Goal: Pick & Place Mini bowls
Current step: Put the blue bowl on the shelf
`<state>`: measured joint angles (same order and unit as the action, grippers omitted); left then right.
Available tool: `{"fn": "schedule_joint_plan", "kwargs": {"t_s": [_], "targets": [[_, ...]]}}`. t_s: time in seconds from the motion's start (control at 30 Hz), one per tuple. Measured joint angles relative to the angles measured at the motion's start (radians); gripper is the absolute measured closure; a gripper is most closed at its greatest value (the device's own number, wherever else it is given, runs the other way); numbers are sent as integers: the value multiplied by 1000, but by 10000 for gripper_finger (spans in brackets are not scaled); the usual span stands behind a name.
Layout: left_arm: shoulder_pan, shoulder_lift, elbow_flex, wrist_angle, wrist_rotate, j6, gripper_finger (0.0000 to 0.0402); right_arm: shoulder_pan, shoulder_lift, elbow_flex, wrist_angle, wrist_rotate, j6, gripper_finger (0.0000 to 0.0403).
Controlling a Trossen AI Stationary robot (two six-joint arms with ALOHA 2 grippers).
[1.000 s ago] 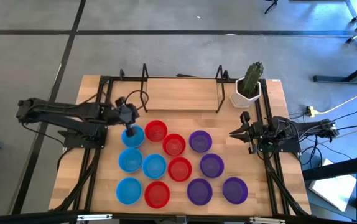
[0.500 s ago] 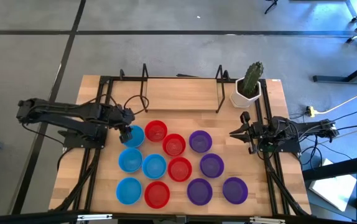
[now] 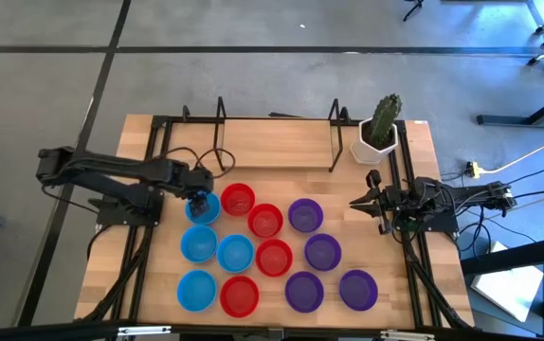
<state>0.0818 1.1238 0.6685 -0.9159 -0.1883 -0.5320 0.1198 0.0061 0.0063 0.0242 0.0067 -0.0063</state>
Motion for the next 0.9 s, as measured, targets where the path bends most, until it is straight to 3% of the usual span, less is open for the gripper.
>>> {"fn": "schedule_joint_plan", "kwargs": {"t_s": [0.57, 0.9], "targets": [[80, 60, 0, 26, 77, 140, 162, 0, 0, 0, 0, 0, 2, 361], [91, 60, 0, 31, 97, 143, 162, 0, 0, 0, 0, 0, 2, 361]]}}
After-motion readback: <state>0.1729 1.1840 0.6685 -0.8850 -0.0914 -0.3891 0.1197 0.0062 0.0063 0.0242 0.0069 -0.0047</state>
